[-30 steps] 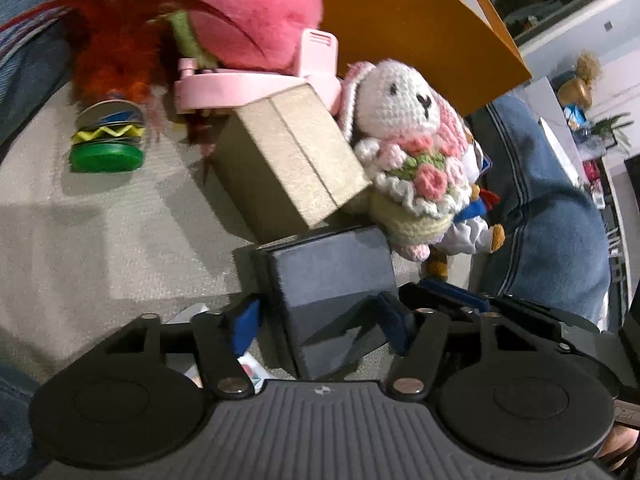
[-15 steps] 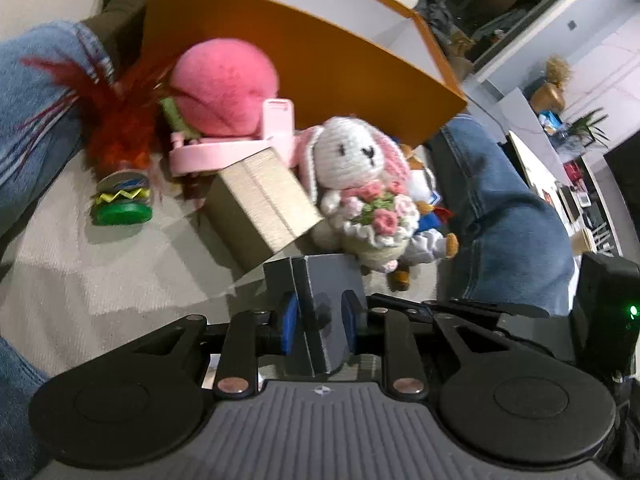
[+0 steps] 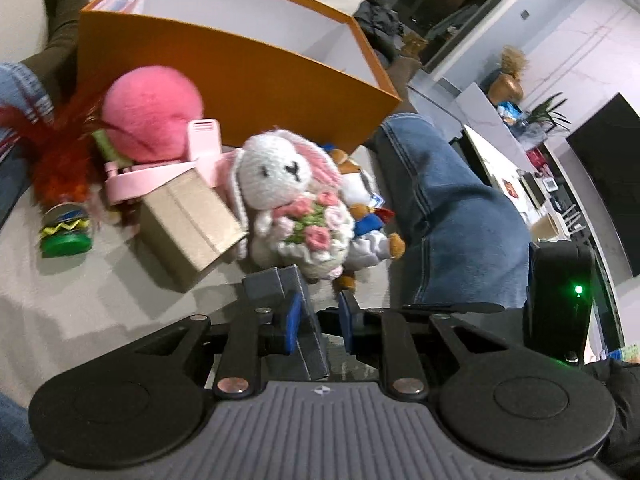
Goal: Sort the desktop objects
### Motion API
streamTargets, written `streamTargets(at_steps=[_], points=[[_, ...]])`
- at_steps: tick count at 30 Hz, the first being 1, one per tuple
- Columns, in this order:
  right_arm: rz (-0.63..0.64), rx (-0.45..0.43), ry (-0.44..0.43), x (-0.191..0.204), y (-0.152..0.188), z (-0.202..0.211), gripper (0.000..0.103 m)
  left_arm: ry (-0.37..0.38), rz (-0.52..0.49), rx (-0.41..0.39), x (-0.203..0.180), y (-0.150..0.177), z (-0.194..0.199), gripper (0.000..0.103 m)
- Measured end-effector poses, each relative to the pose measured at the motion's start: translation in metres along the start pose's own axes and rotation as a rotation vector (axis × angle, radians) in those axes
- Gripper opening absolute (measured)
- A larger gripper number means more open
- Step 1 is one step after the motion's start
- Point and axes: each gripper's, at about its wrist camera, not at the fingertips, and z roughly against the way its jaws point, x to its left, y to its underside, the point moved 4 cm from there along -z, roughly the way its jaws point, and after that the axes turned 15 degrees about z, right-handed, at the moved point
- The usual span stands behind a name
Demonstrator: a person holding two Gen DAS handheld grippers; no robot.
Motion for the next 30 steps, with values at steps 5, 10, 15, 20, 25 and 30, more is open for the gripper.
streamTargets(at_steps=[5, 10, 15, 20, 25, 30], points=[[0.045, -0.059, 0.027, 0.003, 0.001, 0.028, 0.018, 0.01, -0.031, 0.007, -0.01, 0.002, -0.006, 0.021], [0.039, -0.093, 0.035, 0.003, 0.001, 0.052, 0.018, 0.017, -0.05, 0.022, -0.02, 0.001, -0.012, 0.021], [0.088, -0.147, -0.003, 0.014, -0.001, 0.077, 0.034, 0.014, -0.061, 0.028, -0.025, -0.002, -0.015, 0.021], [0.097, -0.101, -0.027, 0.021, 0.001, 0.058, 0.029, -0.018, -0.084, 0.001, -0.029, 0.0, -0.01, 0.021], [0.114, -0.112, -0.005, 0.021, 0.001, 0.059, 0.025, -0.136, -0.091, -0.08, -0.027, 0.002, 0.012, 0.026], [0.093, -0.114, -0.028, 0.018, 0.001, 0.059, 0.025, -0.169, -0.005, -0.04, -0.016, 0.005, 0.016, 0.052]])
